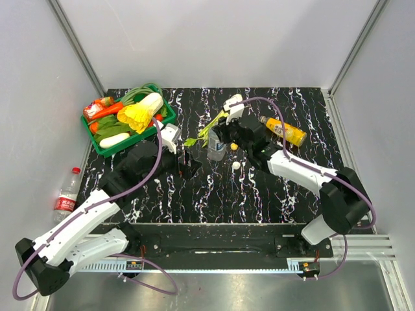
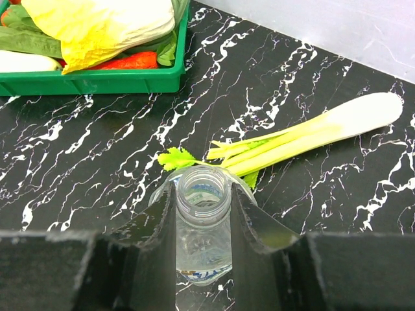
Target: Unscrew the bottle caps
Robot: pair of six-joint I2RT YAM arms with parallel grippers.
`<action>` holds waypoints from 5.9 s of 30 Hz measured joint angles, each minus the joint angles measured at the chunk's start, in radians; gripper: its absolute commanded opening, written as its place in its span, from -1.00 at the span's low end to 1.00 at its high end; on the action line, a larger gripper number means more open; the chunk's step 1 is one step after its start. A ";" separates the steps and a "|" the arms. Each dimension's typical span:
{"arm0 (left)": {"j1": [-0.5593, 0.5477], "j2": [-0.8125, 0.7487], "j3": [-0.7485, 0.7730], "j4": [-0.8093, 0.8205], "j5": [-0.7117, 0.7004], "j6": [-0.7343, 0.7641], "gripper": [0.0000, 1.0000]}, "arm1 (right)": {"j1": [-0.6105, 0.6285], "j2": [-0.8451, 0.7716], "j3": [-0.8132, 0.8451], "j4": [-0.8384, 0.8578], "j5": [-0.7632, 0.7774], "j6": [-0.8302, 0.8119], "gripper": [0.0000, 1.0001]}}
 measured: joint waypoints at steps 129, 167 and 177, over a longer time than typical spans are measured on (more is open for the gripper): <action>1.194 0.934 0.006 0.362 -0.799 0.537 -0.10 | 0.035 -0.550 -0.305 -0.062 0.114 0.164 0.99; 0.872 -0.027 0.177 -0.020 0.010 0.157 -0.42 | 0.035 -0.452 -0.012 -0.280 -0.194 0.187 0.99; 0.504 0.089 0.367 0.084 0.307 -0.045 -0.46 | 0.035 -0.377 0.014 -0.252 -0.425 0.205 0.99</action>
